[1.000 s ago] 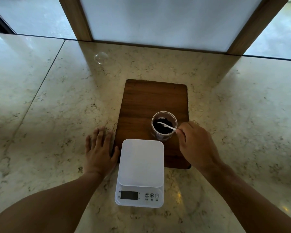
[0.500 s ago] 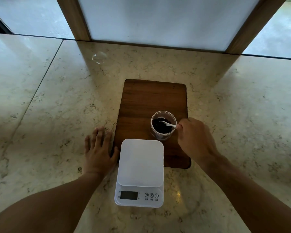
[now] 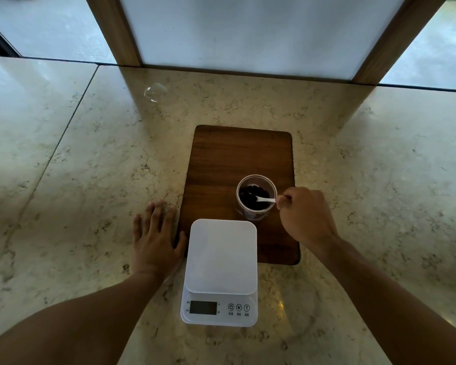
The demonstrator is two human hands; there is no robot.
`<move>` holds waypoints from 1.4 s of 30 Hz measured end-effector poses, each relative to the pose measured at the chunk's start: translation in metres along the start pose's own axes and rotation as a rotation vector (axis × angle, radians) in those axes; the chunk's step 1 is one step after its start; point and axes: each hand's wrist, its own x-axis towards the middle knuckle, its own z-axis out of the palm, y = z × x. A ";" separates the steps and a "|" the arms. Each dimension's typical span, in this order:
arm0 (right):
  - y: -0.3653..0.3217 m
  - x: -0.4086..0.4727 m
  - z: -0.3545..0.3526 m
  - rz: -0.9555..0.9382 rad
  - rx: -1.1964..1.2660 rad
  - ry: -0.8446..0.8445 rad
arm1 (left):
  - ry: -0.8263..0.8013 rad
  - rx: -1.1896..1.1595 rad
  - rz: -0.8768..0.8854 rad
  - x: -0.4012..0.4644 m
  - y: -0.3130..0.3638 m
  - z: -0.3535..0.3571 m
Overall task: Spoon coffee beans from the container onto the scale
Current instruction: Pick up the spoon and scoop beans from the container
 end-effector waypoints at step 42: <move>0.017 0.005 -0.014 0.301 0.312 -0.179 | 0.017 -0.010 0.000 0.000 -0.002 0.004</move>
